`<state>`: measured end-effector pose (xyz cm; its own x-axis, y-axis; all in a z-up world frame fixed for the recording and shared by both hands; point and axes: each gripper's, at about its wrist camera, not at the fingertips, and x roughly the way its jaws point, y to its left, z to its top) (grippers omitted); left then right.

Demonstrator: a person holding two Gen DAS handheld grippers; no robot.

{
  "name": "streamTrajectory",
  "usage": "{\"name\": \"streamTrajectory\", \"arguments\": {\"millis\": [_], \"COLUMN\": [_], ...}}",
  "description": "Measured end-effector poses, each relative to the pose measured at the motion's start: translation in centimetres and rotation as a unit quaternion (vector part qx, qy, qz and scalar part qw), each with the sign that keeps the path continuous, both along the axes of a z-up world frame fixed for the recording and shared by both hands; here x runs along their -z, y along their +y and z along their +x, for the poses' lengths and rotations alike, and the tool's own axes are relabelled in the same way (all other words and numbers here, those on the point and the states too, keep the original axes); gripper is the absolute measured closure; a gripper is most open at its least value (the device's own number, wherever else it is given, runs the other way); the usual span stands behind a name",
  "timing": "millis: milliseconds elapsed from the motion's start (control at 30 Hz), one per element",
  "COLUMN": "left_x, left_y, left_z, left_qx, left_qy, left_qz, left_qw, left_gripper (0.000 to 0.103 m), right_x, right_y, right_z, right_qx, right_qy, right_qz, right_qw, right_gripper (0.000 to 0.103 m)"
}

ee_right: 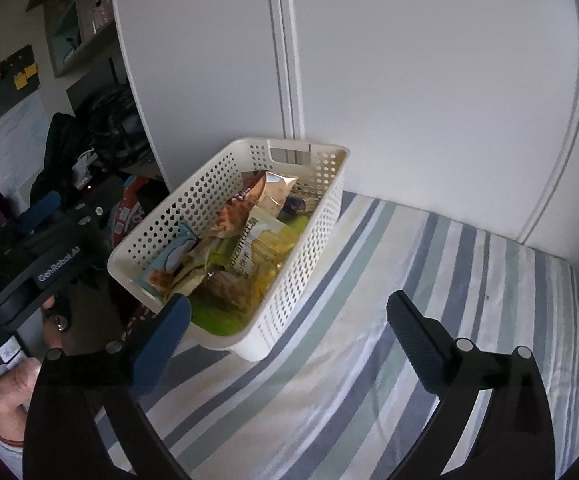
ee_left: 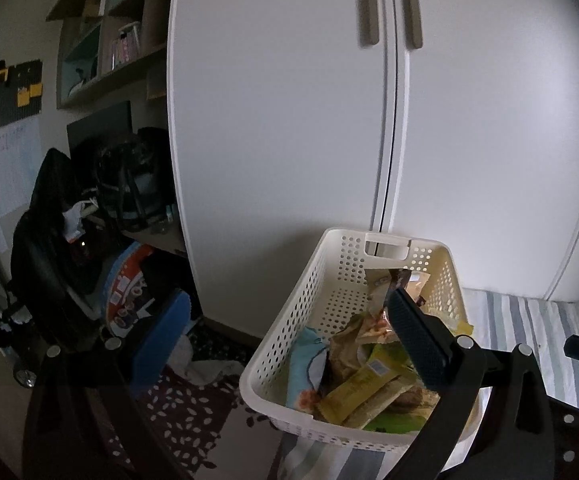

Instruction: Organize snacks

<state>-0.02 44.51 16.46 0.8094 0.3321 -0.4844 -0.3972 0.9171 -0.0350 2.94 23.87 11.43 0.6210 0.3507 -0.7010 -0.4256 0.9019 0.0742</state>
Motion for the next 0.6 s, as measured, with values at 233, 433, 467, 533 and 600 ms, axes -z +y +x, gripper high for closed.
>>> {"name": "streamTrajectory", "arguments": {"millis": [233,433,467,533,600], "left_x": [-0.3,-1.6,-1.8,-2.4,-2.8], "left_y": [-1.9,-3.2,-3.3,-3.5,-3.5], "left_z": [-1.9,-4.6,-4.9,-6.0,-6.8], "left_qx": [0.0,-0.011,-0.01,-0.011,-0.016], "left_qy": [0.033,0.042,0.04,0.035,0.032], "left_qz": [0.048,0.103,0.106,0.108,0.11], "left_qw": [0.9983,0.9937,0.9935,0.9934,0.9932], "left_gripper": [0.003,0.003,0.002,0.002,0.002], "right_x": [-1.2,-2.1,-2.1,-1.9,-2.0], "right_y": [-0.2,-0.8,-0.7,-0.2,-0.1], "right_z": [-3.2,-6.2,-6.4,-6.5,-7.2], "right_qx": [0.007,0.075,0.077,0.064,0.048], "right_qy": [-0.058,-0.146,-0.154,-0.146,-0.147], "right_qz": [-0.025,-0.067,-0.074,-0.089,-0.083], "right_qw": [0.998,0.984,0.982,0.983,0.984], "right_gripper": [0.005,0.005,0.005,0.005,0.005]}}
